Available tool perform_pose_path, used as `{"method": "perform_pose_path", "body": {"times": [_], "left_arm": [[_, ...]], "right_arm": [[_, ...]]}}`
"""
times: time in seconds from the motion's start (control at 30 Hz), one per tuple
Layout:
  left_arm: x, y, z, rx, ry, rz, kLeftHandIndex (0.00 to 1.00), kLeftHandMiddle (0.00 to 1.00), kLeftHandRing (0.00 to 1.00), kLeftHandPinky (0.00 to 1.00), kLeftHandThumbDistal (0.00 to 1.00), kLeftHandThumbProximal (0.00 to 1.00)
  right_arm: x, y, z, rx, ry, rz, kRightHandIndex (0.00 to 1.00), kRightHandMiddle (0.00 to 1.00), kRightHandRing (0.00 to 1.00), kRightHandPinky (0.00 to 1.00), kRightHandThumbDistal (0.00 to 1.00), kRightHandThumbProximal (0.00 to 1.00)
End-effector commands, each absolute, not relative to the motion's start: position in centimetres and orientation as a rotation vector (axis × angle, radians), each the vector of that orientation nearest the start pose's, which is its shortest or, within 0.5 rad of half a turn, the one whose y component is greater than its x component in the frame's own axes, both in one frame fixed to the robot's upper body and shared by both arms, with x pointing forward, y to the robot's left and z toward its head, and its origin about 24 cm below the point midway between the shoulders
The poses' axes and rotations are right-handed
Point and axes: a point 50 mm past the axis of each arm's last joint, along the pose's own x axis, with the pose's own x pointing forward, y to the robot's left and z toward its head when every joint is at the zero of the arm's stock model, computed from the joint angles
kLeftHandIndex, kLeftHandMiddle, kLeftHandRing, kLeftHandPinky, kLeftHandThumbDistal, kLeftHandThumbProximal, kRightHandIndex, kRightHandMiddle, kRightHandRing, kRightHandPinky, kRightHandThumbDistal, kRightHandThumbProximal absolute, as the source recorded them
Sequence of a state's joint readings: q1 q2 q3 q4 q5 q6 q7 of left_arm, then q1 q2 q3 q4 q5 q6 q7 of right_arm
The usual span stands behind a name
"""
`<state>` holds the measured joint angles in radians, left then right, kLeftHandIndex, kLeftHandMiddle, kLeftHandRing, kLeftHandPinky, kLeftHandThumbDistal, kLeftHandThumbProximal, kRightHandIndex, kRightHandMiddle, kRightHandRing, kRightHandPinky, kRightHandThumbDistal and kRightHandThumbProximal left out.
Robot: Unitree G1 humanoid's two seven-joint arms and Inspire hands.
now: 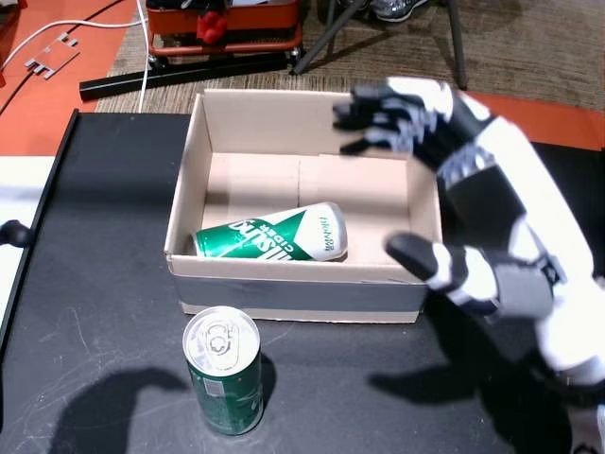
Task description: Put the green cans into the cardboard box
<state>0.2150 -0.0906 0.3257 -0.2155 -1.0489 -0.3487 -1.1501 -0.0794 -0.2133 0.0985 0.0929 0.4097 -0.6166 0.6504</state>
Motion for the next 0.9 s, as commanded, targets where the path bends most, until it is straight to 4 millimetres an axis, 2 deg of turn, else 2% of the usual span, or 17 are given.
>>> {"method": "perform_pose_path", "body": {"times": [0.0, 0.1, 0.13, 0.2, 0.27, 0.33, 0.37, 0.4, 0.43, 0.5, 0.53, 0.57, 0.63, 0.67, 0.73, 0.8, 0.87], "left_arm": [[16.3, 21.1, 8.8, -0.495, -0.953, -0.471, 0.63, 0.73, 0.86, 0.89, 0.98, 0.57], [16.5, 21.0, 8.6, -0.457, -0.936, -0.461, 0.62, 0.73, 0.86, 0.89, 0.97, 0.52], [16.6, 21.0, 8.5, -0.455, -0.925, -0.458, 0.62, 0.73, 0.86, 0.89, 0.99, 0.5], [16.6, 20.9, 8.4, -0.453, -0.911, -0.457, 0.62, 0.74, 0.86, 0.88, 1.0, 0.52], [16.6, 20.9, 8.3, -0.45, -0.91, -0.457, 0.62, 0.73, 0.86, 0.87, 1.0, 0.53], [16.7, 20.9, 8.3, -0.457, -0.907, -0.455, 0.62, 0.73, 0.86, 0.87, 0.99, 0.5], [16.7, 20.8, 8.4, -0.46, -0.906, -0.455, 0.62, 0.73, 0.86, 0.87, 0.98, 0.5], [16.7, 20.8, 8.4, -0.457, -0.908, -0.455, 0.62, 0.73, 0.86, 0.87, 0.97, 0.53], [16.7, 20.7, 8.4, -0.454, -0.909, -0.456, 0.62, 0.73, 0.86, 0.88, 0.98, 0.53], [16.8, 20.7, 8.3, -0.44, -0.91, -0.457, 0.63, 0.74, 0.87, 0.89, 1.0, 0.56], [16.8, 20.6, 8.3, -0.435, -0.91, -0.456, 0.63, 0.74, 0.88, 0.9, 1.0, 0.58], [16.8, 20.6, 8.3, -0.43, -0.91, -0.452, 0.63, 0.74, 0.87, 0.9, 1.0, 0.58], [16.7, 20.5, 8.3, -0.434, -0.906, -0.449, 0.63, 0.74, 0.87, 0.89, 1.0, 0.58], [16.8, 20.5, 8.3, -0.441, -0.904, -0.451, 0.63, 0.74, 0.87, 0.89, 1.0, 0.57], [16.8, 20.4, 8.3, -0.448, -0.901, -0.457, 0.63, 0.74, 0.87, 0.88, 1.0, 0.57], [16.8, 20.4, 8.3, -0.448, -0.899, -0.454, 0.63, 0.74, 0.86, 0.88, 1.0, 0.57], [16.8, 20.4, 8.3, -0.448, -0.9, -0.451, 0.63, 0.74, 0.87, 0.88, 1.0, 0.56]], "right_arm": [[23.1, -14.6, 9.2, 0.085, -0.64, 0.661, 0.6, 0.67, 0.72, 0.74, 0.98, 0.63], [21.7, -14.6, 8.4, 0.202, -0.648, 0.683, 0.61, 0.67, 0.72, 0.74, 0.97, 0.59], [21.3, -14.7, 8.4, 0.217, -0.657, 0.683, 0.6, 0.68, 0.71, 0.74, 0.99, 0.59], [20.5, -15.3, 8.6, 0.205, -0.699, 0.65, 0.58, 0.67, 0.7, 0.74, 1.0, 0.62], [19.7, -15.8, 9.4, 0.195, -0.782, 0.584, 0.56, 0.65, 0.69, 0.75, 0.92, 0.67], [19.4, -16.6, 10.7, 0.217, -0.899, 0.577, 0.61, 0.67, 0.71, 0.78, 0.83, 0.61], [19.4, -17.0, 11.2, 0.22, -0.944, 0.581, 0.62, 0.67, 0.7, 0.78, 0.83, 0.59], [19.2, -17.5, 11.9, 0.208, -0.987, 0.575, 0.63, 0.67, 0.71, 0.77, 0.89, 0.5], [19.0, -17.9, 12.5, 0.195, -1.012, 0.57, 0.63, 0.67, 0.72, 0.77, 0.89, 0.44], [18.3, -18.9, 13.3, 0.155, -1.061, 0.553, 0.64, 0.69, 0.74, 0.79, 0.79, 0.26], [18.0, -19.2, 13.4, 0.126, -1.086, 0.523, 0.64, 0.68, 0.73, 0.78, 0.78, 0.25], [17.8, -19.6, 13.5, 0.097, -1.115, 0.486, 0.64, 0.69, 0.71, 0.72, 0.7, 0.34], [17.9, -20.1, 13.6, 0.048, -1.183, 0.44, 0.66, 0.68, 0.7, 0.67, 0.73, 0.5], [18.1, -20.4, 13.6, 0.016, -1.212, 0.423, 0.66, 0.69, 0.71, 0.7, 0.8, 0.59], [18.1, -20.7, 13.3, -0.012, -1.245, 0.396, 0.68, 0.7, 0.72, 0.76, 0.89, 0.64], [17.5, -20.3, 13.3, -0.021, -1.28, 0.333, 0.62, 0.64, 0.67, 0.82, 0.99, 0.75], [17.3, -20.0, 13.3, -0.016, -1.32, 0.267, 0.58, 0.62, 0.65, 0.85, 1.0, 0.82]]}}
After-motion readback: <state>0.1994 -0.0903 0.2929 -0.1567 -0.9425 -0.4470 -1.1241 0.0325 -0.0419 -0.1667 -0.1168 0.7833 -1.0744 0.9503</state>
